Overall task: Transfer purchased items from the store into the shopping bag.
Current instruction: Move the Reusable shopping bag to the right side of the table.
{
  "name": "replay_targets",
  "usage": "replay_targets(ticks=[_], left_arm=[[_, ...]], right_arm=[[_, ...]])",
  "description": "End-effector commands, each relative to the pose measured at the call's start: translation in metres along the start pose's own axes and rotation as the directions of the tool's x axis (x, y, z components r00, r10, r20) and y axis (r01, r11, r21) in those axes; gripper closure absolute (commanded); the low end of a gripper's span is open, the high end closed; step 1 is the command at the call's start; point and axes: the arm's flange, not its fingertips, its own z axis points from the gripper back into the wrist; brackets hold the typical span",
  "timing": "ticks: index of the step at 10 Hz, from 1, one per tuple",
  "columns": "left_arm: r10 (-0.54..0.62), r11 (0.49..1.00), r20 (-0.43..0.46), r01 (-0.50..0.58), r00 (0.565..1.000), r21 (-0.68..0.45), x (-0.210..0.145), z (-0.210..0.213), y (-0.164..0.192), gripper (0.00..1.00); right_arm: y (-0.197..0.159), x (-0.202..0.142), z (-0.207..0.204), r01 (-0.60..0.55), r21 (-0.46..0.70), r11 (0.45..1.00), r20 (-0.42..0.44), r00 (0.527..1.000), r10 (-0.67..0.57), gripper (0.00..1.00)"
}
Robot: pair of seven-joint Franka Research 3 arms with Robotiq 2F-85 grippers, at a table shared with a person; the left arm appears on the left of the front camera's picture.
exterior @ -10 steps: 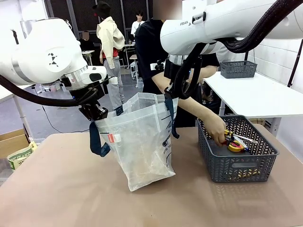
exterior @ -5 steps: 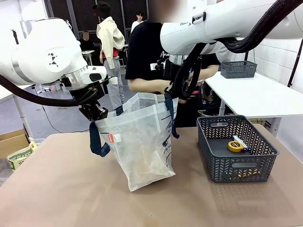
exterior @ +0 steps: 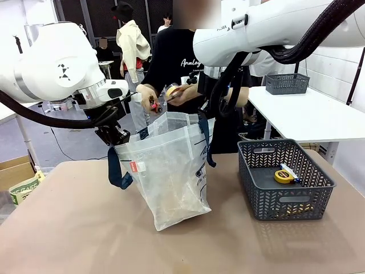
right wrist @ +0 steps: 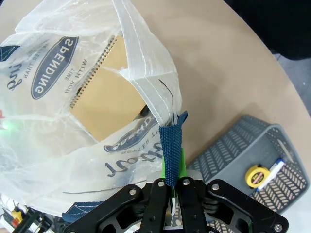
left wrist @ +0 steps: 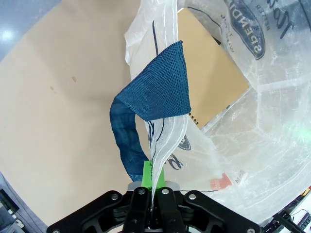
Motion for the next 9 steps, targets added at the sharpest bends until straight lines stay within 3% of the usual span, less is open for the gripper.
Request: replay_targets(ticks=[1,9], left_arm=[[-0.001,1.000,-0.002,0.001,1.000,-0.002,-0.0010,0.0002,0.0006,1.00],[-0.001,1.000,-0.002,0.001,1.000,-0.002,-0.0010,0.0002,0.0006,1.00]], right_arm=[[-0.0009,-0.0009,0.0005,0.014,-0.001,1.000,0.000,1.000,-0.014,1.00],[-0.0009,-0.0009,0.0005,0.014,-0.001,1.000,0.000,1.000,-0.014,1.00]])
